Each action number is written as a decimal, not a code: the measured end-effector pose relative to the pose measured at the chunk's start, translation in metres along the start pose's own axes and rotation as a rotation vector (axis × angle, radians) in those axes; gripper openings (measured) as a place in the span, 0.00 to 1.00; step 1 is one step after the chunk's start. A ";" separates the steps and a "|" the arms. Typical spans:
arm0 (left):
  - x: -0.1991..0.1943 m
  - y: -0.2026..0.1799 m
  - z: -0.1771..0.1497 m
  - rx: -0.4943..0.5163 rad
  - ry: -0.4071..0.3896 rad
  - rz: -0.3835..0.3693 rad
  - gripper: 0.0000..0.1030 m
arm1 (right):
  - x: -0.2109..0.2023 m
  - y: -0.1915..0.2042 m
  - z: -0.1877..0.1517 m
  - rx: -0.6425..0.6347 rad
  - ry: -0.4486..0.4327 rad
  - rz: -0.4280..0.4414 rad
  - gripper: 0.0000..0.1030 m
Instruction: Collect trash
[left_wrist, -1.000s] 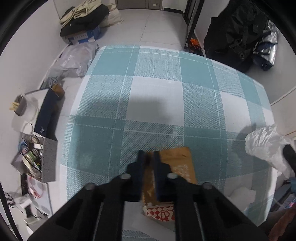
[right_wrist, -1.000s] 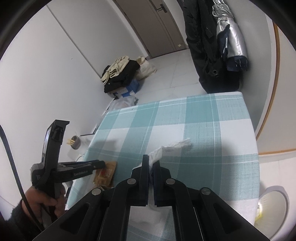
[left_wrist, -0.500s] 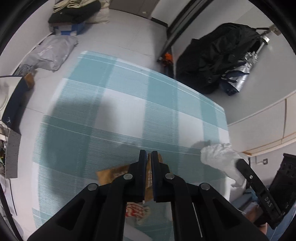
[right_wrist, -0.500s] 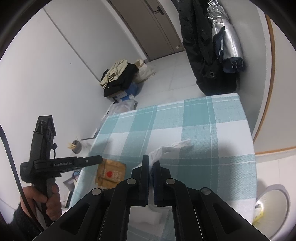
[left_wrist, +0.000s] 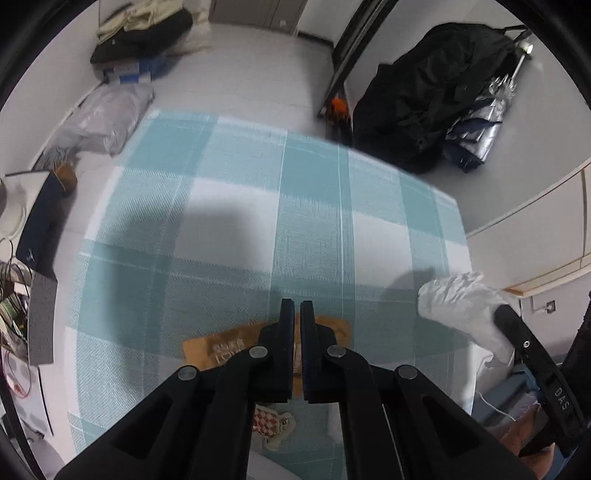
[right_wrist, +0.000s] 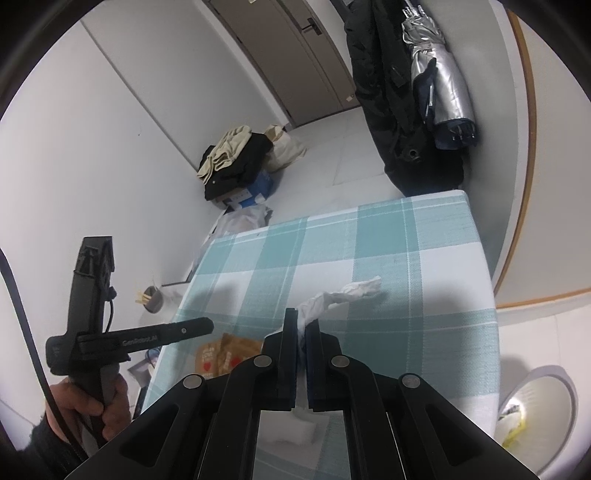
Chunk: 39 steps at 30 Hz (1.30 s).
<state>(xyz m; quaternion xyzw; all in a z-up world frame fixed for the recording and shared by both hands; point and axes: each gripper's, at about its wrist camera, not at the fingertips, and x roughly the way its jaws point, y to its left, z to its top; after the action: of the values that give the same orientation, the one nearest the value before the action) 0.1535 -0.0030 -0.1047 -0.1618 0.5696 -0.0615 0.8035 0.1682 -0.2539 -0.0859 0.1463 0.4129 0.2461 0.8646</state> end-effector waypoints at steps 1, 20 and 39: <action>0.005 -0.003 -0.001 0.010 0.022 0.028 0.04 | -0.001 0.000 0.000 0.000 0.000 0.002 0.03; 0.046 -0.046 -0.025 0.252 0.077 0.259 0.60 | -0.018 -0.007 0.002 -0.013 -0.033 -0.049 0.03; 0.035 -0.046 -0.024 0.210 0.044 0.193 0.25 | -0.024 -0.018 0.005 0.026 -0.041 -0.058 0.03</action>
<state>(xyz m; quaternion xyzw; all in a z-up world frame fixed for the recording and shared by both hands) 0.1472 -0.0610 -0.1276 -0.0198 0.5906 -0.0466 0.8054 0.1647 -0.2821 -0.0751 0.1505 0.4022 0.2126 0.8777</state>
